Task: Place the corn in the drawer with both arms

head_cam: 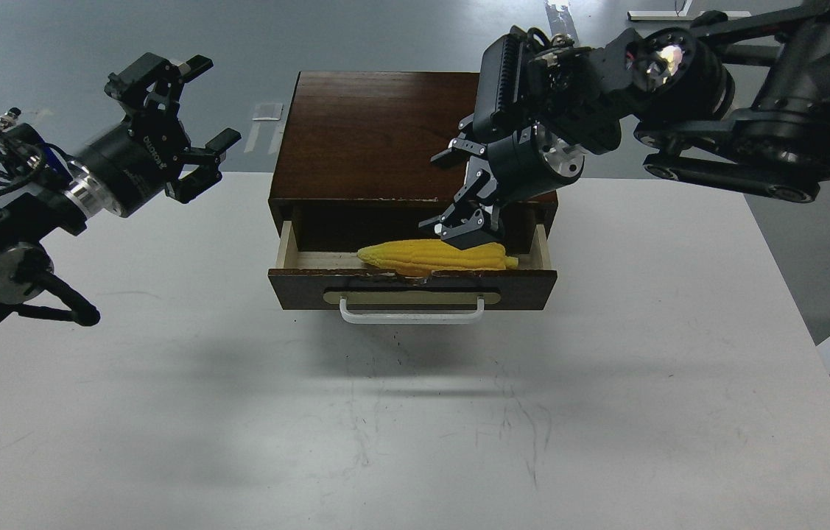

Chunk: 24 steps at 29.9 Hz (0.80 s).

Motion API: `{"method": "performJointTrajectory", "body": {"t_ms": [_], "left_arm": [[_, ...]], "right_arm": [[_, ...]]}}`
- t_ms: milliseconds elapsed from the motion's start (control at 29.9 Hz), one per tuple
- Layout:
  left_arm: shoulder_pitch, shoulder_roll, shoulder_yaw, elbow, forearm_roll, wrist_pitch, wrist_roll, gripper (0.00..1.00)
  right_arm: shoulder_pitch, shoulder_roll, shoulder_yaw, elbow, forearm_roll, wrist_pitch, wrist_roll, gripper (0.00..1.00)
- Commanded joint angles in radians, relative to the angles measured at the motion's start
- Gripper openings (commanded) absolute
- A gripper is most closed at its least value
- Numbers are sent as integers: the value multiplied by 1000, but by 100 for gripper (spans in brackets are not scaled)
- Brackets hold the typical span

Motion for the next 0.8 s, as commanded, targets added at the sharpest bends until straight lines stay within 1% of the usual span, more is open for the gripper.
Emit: {"method": "performJointTrajectory", "body": {"t_ms": [0,33,100,167,234,301,401,468,534,601,768], "left_arm": [[0,0,1,0,0,-2,-2,98],[2,0,1,0,0,-2,-2,98],[2,-1,1,-1,0,-2,-4,98],[2,-3,1,-1,0,-2,-4,98],[2,-6,1,-1,0,-2,-5,98],[2,-7,1,-1,0,-3,-5,98],[3,-12,1,-3,0,-3,-10,98],[8,-13,0,-3,-2,-6,-21,98],[11,-16,0,-3,0,-8,-30,98],[14,-26,-3,-3,0,-12,-47,98],[26,-33,-28,-3,0,-14,-50,98]], "right_arm": [[-6,-90,43,0,165,3,0,96],[-16,-129,67,-3,222,3,0,96],[-35,-169,93,-3,280,4,0,96],[-94,-229,138,-5,395,4,0,96],[-216,-291,230,-9,555,3,0,98],[-288,-321,285,-11,629,-2,0,98],[-478,-389,440,-13,777,-3,0,98],[-584,-407,530,-11,842,-3,0,98],[-652,-411,580,-14,894,-5,0,98],[-770,-407,673,-16,1019,-5,0,98],[-899,-385,762,-17,1166,-6,0,100]]}}
